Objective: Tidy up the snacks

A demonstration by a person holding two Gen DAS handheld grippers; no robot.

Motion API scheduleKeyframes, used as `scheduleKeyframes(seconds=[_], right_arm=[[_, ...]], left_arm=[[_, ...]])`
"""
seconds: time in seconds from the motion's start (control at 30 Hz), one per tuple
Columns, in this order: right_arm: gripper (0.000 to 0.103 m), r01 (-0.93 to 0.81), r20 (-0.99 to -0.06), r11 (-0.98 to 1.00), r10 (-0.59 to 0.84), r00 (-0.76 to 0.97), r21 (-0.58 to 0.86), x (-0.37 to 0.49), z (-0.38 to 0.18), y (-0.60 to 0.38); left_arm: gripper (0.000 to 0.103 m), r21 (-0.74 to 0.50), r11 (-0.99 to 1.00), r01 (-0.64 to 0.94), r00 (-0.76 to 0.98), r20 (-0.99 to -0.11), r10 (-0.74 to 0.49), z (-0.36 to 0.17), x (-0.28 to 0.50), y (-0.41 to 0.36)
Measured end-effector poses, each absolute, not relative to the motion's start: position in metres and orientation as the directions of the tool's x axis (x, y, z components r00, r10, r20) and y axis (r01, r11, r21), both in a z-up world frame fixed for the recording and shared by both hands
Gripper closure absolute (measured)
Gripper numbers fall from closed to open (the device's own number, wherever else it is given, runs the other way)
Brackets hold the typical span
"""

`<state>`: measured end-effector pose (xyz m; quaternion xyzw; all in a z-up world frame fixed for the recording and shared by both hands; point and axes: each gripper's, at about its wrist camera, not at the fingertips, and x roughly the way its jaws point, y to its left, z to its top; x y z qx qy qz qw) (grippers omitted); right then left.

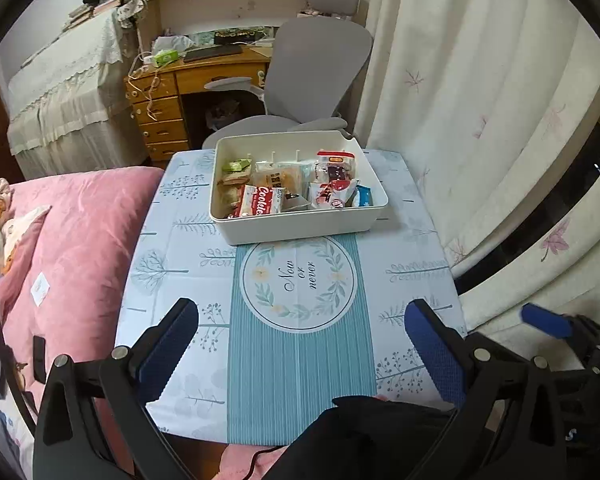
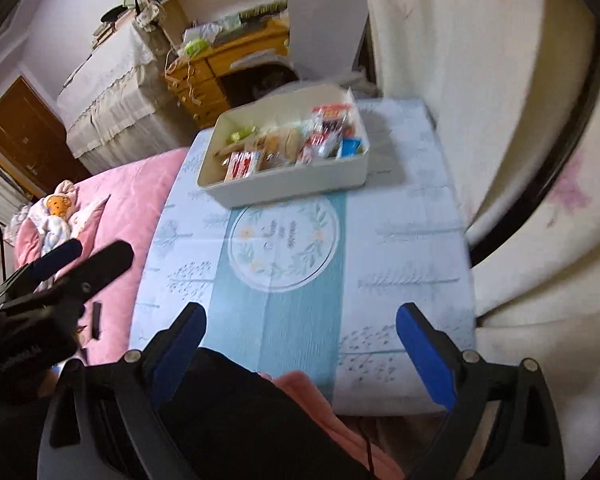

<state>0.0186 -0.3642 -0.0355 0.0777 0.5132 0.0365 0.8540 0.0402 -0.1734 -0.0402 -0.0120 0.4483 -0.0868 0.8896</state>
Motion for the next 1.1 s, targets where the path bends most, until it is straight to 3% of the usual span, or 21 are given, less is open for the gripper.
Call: scheduleKeyframes(seconds=[0.2,1.1], right_arm=[[0.000,0.038,-0.833,0.992,0.078,0.548,0.118,0.004,-0.024,-0.364],[0.000,0.038,-0.858,0.996,0.054,0.511,0.085,0.017,-0.038,-0.351]], left_arm=[[0.000,-0.060,0.994,0.093,0.581,-0.807,-0.103,-0.044,0.039,-0.170],[0.001,-0.020,0.999,0.039,0.597,-0.802,-0.039,-0.050,0.037,-0.159]])
